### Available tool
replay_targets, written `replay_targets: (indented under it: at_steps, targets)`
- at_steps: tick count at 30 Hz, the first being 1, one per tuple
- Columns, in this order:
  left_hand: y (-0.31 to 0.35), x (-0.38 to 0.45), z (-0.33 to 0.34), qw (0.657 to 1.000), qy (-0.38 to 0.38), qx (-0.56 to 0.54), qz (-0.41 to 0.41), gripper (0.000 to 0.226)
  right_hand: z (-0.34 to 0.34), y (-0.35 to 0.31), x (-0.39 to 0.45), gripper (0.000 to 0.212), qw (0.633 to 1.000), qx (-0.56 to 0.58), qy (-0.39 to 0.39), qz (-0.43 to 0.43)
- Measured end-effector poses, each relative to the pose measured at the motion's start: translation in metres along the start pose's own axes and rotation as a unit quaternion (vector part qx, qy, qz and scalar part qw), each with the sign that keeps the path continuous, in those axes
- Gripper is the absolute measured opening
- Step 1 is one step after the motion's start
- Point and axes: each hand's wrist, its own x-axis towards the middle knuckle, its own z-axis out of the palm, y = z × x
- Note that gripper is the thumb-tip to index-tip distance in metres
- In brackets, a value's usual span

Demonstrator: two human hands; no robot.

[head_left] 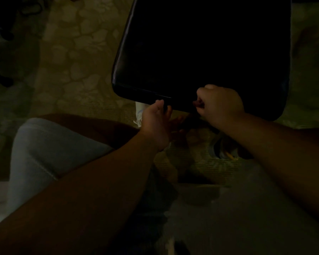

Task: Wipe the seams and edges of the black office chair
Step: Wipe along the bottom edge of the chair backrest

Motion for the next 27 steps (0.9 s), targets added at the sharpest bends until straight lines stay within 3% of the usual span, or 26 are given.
replay_targets:
  at_steps: [4,7,9,12,16,21,25,27]
  targets:
    - [0.003,0.003,-0.002,1.0,0.006,-0.018,0.011,0.038,-0.011,0.004,0.012,0.023,0.999,0.006,0.029,0.035]
    - [0.006,0.003,-0.004,0.999,-0.003,-0.048,0.01,0.024,-0.01,-0.004,0.015,0.025,0.998,-0.041,-0.035,-0.039]
    - [0.008,0.005,-0.005,0.998,0.003,-0.065,0.011,0.03,-0.011,-0.007,0.021,0.027,0.995,-0.058,-0.051,-0.068]
    - [0.01,0.005,-0.004,0.995,0.018,-0.093,0.015,0.042,-0.017,-0.01,0.028,0.029,0.999,-0.034,-0.036,-0.021]
    - [0.014,0.005,-0.004,0.993,0.007,-0.115,0.034,0.025,-0.009,-0.027,0.024,0.029,0.984,-0.108,-0.082,-0.118]
    - [0.02,0.003,-0.004,0.991,0.025,-0.122,0.042,0.024,-0.013,-0.023,0.032,0.027,1.0,-0.031,-0.006,-0.001]
    - [0.022,0.008,-0.007,0.99,0.047,-0.121,0.054,0.024,-0.006,-0.036,0.026,0.025,0.992,-0.075,-0.069,-0.077]
    - [0.024,0.009,-0.008,0.99,0.049,-0.12,0.06,0.026,-0.01,-0.034,0.03,0.025,0.998,-0.039,-0.032,-0.025]
